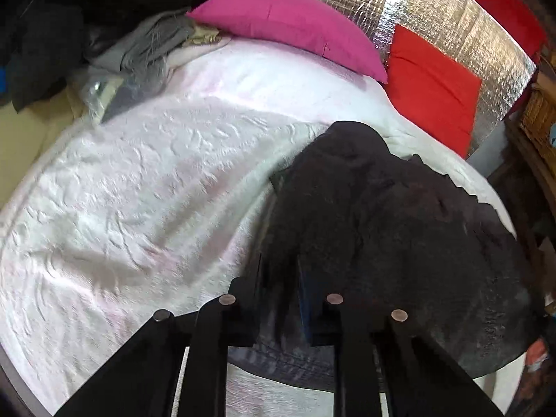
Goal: Fold large clothes
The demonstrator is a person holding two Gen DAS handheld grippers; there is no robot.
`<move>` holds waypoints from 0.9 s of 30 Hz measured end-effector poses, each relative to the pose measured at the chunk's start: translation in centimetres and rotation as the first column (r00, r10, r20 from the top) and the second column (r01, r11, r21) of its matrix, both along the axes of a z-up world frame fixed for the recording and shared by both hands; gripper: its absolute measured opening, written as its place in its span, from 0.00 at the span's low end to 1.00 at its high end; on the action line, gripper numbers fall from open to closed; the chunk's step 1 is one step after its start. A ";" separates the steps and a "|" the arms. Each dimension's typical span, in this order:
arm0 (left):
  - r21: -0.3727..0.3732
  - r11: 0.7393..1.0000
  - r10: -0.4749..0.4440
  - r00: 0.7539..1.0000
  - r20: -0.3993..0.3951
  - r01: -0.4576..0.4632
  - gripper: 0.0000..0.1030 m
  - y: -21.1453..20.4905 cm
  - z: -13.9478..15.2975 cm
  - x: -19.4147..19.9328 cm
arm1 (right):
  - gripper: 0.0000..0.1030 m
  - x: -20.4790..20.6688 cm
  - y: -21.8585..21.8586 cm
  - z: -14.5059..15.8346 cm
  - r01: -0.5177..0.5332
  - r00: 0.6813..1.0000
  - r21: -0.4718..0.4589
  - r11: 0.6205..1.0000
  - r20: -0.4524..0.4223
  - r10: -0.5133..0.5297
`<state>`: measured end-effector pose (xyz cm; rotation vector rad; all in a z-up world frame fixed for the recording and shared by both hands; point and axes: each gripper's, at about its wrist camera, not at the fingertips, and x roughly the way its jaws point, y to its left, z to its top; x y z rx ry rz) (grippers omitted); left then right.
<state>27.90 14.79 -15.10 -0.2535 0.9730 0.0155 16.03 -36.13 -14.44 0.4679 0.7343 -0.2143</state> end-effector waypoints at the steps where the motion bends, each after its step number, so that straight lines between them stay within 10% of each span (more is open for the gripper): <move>1: 0.019 1.000 0.002 1.000 -0.019 -0.002 0.18 0.1 -0.5 0.2 | 0.17 -0.4 0.2 0.4 0.004 1.000 -0.010 1.000 0.014 -0.004; 6: 0.033 0.999 0.013 0.994 -0.104 -0.010 0.32 0.3 -2.3 0.8 | 0.21 0.3 -1.3 -3.8 0.039 0.991 0.090 0.995 -0.130 -0.027; 9: 0.018 0.999 0.028 0.996 -0.086 -0.026 0.56 0.7 -1.3 0.2 | 0.22 -0.7 -2.8 -3.1 0.047 0.997 0.206 0.977 -0.062 -0.035; 14: -0.021 0.999 0.033 0.999 -0.019 -0.033 0.64 0.7 0.6 -1.9 | 0.87 -4.1 -4.5 -1.3 0.111 0.987 0.297 0.948 0.080 -0.141; 20: 0.054 0.998 0.018 0.996 0.091 -0.023 0.77 -1.0 2.8 -5.7 | 0.87 -7.0 -3.3 0.0 0.037 0.978 0.412 0.910 0.173 -0.118; 27: -0.087 0.996 -0.025 0.997 0.073 0.032 0.83 -1.8 1.8 -9.2 | 0.87 -8.6 0.8 -0.8 -0.086 0.982 0.520 0.850 0.188 -0.016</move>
